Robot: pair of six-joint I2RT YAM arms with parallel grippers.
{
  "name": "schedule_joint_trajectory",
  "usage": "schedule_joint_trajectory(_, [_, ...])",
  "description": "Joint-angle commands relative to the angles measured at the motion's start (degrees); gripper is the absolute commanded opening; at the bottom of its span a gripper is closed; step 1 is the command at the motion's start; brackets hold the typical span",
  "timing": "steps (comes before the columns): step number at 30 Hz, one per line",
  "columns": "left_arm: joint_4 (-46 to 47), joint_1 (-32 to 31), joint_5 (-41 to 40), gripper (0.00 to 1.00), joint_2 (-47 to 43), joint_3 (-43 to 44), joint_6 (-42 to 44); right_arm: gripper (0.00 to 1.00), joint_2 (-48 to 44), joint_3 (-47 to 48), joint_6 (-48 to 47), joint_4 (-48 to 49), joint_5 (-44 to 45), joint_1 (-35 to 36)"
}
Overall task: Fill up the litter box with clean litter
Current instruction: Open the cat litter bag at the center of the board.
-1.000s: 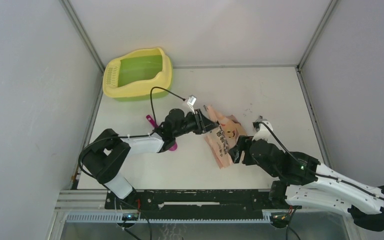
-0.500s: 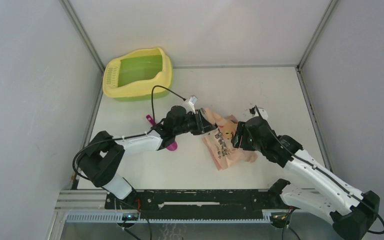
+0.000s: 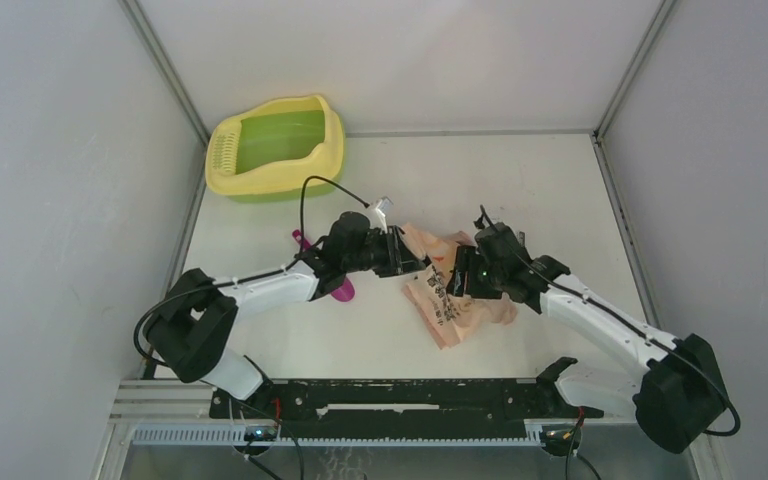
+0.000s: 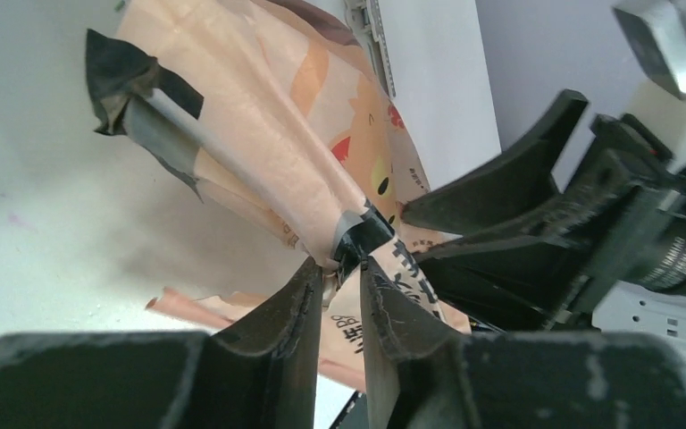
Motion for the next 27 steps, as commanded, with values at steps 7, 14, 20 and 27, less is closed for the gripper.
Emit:
schedule_joint_trajectory(7, [3.5,0.2,6.1,0.27,-4.0,-1.8,-2.2,0.66,6.5,-0.2,-1.7,6.7,-4.2,-0.6])
schedule_joint_trajectory(14, [3.8,0.1,7.4,0.28,-4.7,-2.4,-3.1,0.66,10.3,0.5,-3.4,7.6,-6.1,-2.8])
schedule_joint_trajectory(20, [3.6,-0.1,7.3,0.29,-5.4,-4.9,-4.1,0.66,16.1,0.8,-3.6,10.1,-7.2,-2.8])
schedule_joint_trajectory(27, [2.7,-0.5,6.4,0.3,-6.5,-8.2,-3.9,0.66,21.6,1.3,-3.4,13.5,-7.8,-2.4])
